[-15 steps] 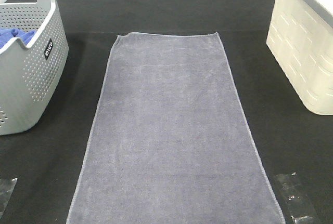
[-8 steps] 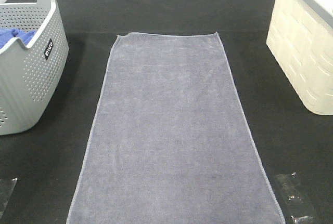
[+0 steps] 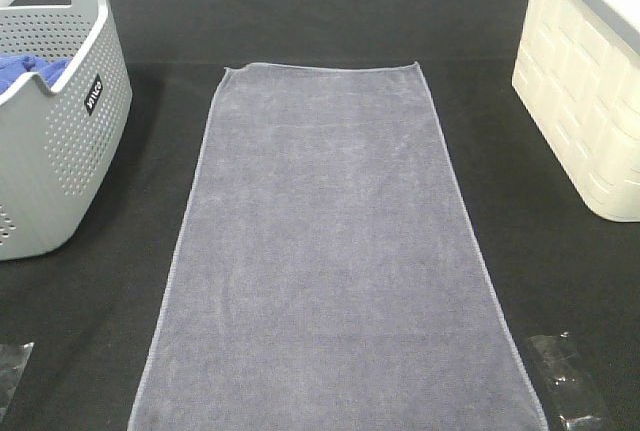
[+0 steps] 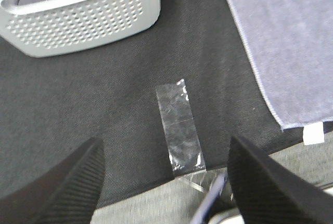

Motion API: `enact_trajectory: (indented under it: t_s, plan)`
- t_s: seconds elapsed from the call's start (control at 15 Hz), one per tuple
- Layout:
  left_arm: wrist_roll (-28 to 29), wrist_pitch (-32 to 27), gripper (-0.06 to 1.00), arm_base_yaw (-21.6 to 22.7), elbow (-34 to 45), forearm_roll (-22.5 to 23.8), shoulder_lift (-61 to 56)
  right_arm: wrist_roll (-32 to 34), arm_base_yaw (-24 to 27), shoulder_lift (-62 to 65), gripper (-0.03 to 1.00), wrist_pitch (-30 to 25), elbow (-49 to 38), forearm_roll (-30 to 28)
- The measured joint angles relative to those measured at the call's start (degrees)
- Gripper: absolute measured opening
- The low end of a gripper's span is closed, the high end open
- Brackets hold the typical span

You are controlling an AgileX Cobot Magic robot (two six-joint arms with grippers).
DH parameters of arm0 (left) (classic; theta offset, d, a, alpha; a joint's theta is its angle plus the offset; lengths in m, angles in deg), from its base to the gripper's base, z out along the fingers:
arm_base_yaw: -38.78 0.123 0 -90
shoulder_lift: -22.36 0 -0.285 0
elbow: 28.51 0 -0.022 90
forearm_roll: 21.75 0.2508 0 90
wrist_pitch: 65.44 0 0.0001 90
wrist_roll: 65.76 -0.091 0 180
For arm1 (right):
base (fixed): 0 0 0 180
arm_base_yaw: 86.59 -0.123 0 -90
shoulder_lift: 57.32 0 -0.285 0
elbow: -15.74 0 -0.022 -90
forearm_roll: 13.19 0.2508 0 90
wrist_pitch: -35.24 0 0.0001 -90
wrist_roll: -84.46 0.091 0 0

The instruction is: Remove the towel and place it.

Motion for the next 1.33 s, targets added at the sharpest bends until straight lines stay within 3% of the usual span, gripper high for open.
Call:
enact_trajectory:
  t_s: [0.33,0.67,1.33]
  plan:
    - [-4.2,0.1,0.65,0.0,5.8,-2.8,-9.6,-3.1,0.0,14.4,0.78,1.0,-9.6,0.1]
    - [-11.6,8.7,0.65,0.0,9.3,-9.6,-10.5,-12.8,-0.1,28.4,0.78,6.4,-12.8,7.8]
    - [-15.4,9.4,0.65,0.0,9.5,-12.5,-10.5,-11.9,-0.1,29.5,0.78,8.3,-13.5,6.5]
